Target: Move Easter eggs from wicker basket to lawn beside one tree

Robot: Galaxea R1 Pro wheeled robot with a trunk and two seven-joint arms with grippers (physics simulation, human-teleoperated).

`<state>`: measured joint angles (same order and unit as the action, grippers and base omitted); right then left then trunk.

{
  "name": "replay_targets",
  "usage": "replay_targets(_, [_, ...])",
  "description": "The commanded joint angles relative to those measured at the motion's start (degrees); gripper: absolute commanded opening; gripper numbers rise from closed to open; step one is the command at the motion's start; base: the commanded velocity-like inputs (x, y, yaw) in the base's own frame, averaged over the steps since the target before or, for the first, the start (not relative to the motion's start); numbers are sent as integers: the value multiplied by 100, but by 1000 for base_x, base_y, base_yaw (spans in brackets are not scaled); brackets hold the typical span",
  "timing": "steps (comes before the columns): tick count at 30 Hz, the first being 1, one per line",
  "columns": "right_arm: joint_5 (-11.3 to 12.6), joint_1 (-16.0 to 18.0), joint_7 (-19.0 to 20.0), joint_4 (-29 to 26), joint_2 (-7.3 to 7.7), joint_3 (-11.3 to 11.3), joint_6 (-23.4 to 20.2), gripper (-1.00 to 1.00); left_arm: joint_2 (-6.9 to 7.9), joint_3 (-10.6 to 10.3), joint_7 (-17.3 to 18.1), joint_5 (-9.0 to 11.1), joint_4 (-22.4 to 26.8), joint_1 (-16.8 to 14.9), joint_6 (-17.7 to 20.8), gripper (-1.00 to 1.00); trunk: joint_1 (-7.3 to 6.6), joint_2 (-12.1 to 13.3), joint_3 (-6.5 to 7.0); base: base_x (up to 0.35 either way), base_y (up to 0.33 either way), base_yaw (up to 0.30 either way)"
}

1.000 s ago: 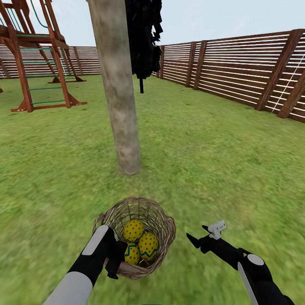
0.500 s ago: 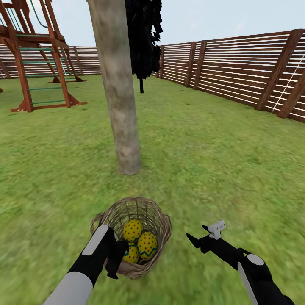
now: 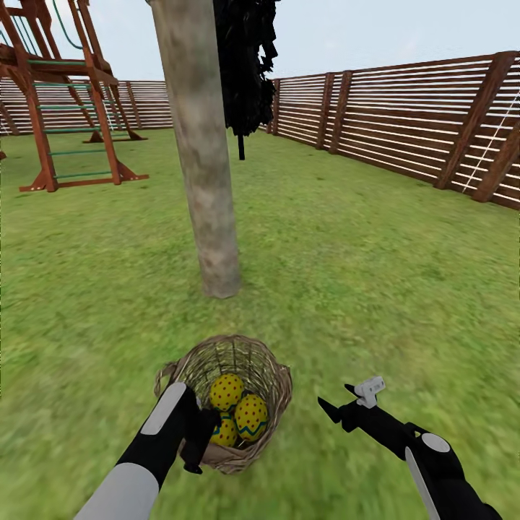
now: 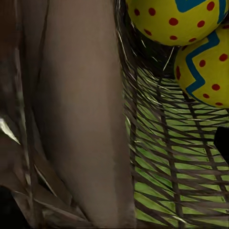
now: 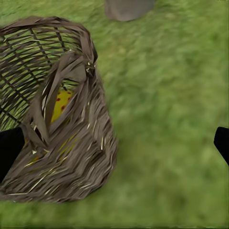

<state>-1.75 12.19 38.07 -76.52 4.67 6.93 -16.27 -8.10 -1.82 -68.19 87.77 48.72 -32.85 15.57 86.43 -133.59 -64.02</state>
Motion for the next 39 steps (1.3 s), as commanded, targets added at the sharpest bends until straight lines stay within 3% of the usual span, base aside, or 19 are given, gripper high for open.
replay_targets(1, [-18, 3, 38, -10, -1, 10, -34, 100, 1, -2, -28, -5, 5, -2, 60, 100, -3, -2, 0, -292, 0, 0])
replay_targets(7, [-18, 3, 39, -10, -1, 10, -34, 100, 10, -8, 16, -5, 5, -2, 74, 100, -3, -2, 4, -63, 0, 0])
replay_targets(32, [-18, 3, 35, -7, -10, 10, -43, 100, 3, -2, -3, -5, 20, -2, 82, 100, -552, 1001, 453, 0, 0, 0])
replay_targets(39, [-18, 3, 40, -9, -10, 10, -44, 100, -7, -19, -9, -5, 252, -2, 86, 100, -706, 1282, 579, 0, 0, 0])
